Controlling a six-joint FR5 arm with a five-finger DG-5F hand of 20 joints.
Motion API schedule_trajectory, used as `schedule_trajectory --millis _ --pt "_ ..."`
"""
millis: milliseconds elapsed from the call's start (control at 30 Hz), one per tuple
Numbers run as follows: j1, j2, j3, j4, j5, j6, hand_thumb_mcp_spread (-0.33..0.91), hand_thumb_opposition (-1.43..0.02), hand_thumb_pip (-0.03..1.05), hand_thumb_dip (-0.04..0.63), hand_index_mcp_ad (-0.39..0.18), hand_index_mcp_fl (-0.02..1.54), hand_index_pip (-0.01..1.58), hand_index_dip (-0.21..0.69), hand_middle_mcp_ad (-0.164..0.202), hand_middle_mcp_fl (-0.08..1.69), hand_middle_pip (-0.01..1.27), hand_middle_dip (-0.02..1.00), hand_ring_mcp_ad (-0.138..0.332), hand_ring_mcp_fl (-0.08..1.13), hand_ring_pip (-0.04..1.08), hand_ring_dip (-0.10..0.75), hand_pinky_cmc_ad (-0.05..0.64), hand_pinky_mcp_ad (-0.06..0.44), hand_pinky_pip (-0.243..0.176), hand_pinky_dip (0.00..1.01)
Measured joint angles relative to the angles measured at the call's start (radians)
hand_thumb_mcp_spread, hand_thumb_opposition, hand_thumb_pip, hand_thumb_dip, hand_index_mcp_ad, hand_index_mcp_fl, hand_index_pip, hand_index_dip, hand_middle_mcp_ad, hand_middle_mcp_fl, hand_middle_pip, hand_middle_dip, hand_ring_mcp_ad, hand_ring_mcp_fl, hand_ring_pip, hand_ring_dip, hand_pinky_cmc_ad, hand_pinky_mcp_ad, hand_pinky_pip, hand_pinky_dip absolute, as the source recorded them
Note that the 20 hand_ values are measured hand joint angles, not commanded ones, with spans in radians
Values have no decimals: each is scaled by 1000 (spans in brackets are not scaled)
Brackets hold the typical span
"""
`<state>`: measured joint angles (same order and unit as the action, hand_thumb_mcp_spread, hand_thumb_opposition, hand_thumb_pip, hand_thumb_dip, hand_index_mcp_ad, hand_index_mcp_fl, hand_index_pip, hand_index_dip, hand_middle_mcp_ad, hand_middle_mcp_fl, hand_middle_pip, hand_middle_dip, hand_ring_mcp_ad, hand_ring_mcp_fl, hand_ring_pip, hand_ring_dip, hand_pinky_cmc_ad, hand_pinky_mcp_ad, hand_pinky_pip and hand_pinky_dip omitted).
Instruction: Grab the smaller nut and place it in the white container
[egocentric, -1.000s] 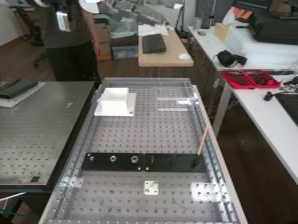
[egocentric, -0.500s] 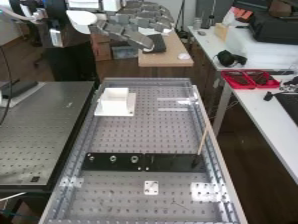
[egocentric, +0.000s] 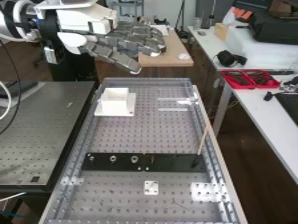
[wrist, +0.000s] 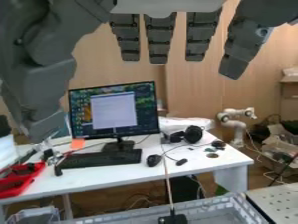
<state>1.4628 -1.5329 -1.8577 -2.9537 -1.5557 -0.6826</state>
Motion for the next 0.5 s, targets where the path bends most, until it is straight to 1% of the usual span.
schedule_trajectory --millis 133,200,233,300,333,367,400,433,467,500 --pt "0 9 -49 40 28 -8 204 -730 665 93 -37 47 87 314 58 -12 124 239 169 0 84 115 450 330 -91 232" --pt "-6 12 -69 56 29 -19 222 -738 724 108 -42 47 105 295 58 -14 126 239 169 0 80 113 450 328 -91 232" --pt "-12 14 -80 63 26 -30 216 -744 726 124 -47 51 119 281 58 -12 126 239 169 0 80 113 450 330 -91 232" --pt "-27 15 -90 68 11 -43 215 -740 726 126 -56 51 164 255 61 -12 126 239 173 0 80 115 449 330 -91 232" --pt "-39 15 -96 70 -4 -47 215 -744 726 126 -59 47 182 250 56 -12 126 239 169 0 80 113 449 330 -91 232" --pt "-52 14 -101 72 -18 -51 215 -740 726 126 -56 49 225 232 61 -12 126 236 173 0 80 113 449 328 -91 232" --pt "-60 13 -105 74 -29 -52 215 -744 726 126 -59 51 264 232 54 -12 126 239 173 0 80 115 449 330 -91 232" --pt "-74 11 -111 78 -44 -53 215 -744 726 126 -63 51 291 222 59 -12 126 239 173 0 80 113 449 330 -91 232" --pt "-90 9 -118 82 -63 -55 215 -744 726 126 -54 45 326 202 58 -12 126 239 173 0 80 113 449 330 -91 232" --pt "-97 7 -122 85 -71 -56 218 -744 726 141 -58 45 361 187 58 -12 126 236 173 0 80 113 449 330 -91 232"
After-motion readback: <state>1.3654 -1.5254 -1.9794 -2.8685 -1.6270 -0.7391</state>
